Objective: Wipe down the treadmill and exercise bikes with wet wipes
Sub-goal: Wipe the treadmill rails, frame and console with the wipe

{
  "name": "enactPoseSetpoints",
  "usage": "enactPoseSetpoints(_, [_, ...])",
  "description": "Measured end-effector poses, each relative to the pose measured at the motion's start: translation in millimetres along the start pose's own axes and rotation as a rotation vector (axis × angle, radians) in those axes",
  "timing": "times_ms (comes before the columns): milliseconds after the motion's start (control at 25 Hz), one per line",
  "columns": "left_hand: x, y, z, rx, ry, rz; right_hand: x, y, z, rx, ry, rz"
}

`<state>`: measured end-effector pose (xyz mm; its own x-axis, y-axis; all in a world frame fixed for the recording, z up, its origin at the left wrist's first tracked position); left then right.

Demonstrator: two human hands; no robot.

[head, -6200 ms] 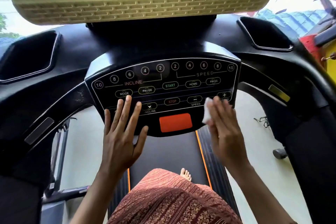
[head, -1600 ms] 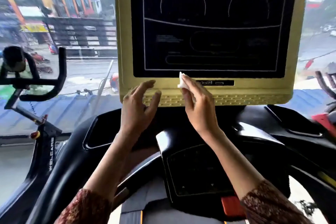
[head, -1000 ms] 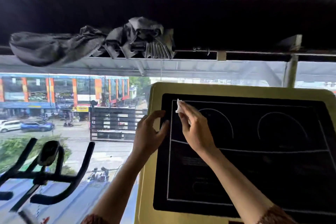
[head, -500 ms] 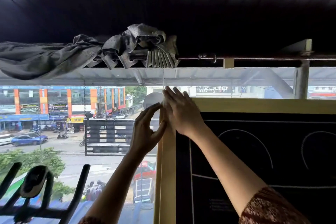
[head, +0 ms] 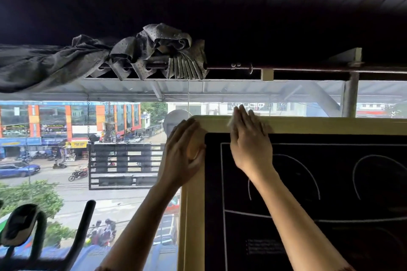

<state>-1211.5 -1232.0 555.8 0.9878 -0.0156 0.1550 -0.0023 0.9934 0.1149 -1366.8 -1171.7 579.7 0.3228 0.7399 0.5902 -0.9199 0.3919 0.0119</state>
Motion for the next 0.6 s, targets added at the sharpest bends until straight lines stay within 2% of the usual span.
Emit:
enactPoseSetpoints(40, [-3, -1, 0, 0.000, -0.008, 0.026, -3, 6, -5, -0.073, -0.010, 0.013])
enactPoseSetpoints(80, [-4, -2, -1, 0.000, -0.017, 0.046, -5, 1, -8, -0.069, 0.007, 0.050])
enactPoseSetpoints(200, [-4, -7, -7, -0.023, -0.049, 0.072, -3, -36, -19, 0.222, 0.138, 0.132])
enactPoseSetpoints(240, [-4, -8, -9, -0.025, -0.067, 0.080, -2, -35, -23, 0.262, 0.175, 0.118])
enactPoseSetpoints(360, [-3, -9, -9, -0.016, -0.098, 0.097, -3, -12, -39, 0.087, 0.228, 0.110])
enactPoseSetpoints(440, [-1, -8, -9, -0.008, -0.097, 0.063, -4, -26, -45, 0.103, 0.202, 0.144])
enactPoseSetpoints(560, [-1, -10, -10, 0.004, -0.093, -0.003, 0, -47, -18, 0.285, 0.095, 0.088])
enactPoseSetpoints(600, [-1, -10, -10, 0.006, -0.093, -0.007, 1, -40, -5, 0.261, 0.062, 0.061])
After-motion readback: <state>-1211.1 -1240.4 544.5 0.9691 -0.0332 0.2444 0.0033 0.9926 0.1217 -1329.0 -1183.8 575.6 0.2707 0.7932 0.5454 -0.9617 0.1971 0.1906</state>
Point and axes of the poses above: each hand's wrist, its own z-axis towards the middle knuckle, its own x-axis out of the back of the hand, y = z × x, the point moved 6 cm from there along z, towards the middle knuckle, and after that the axes turned 14 degrees about -z, right-handed, at the moved point
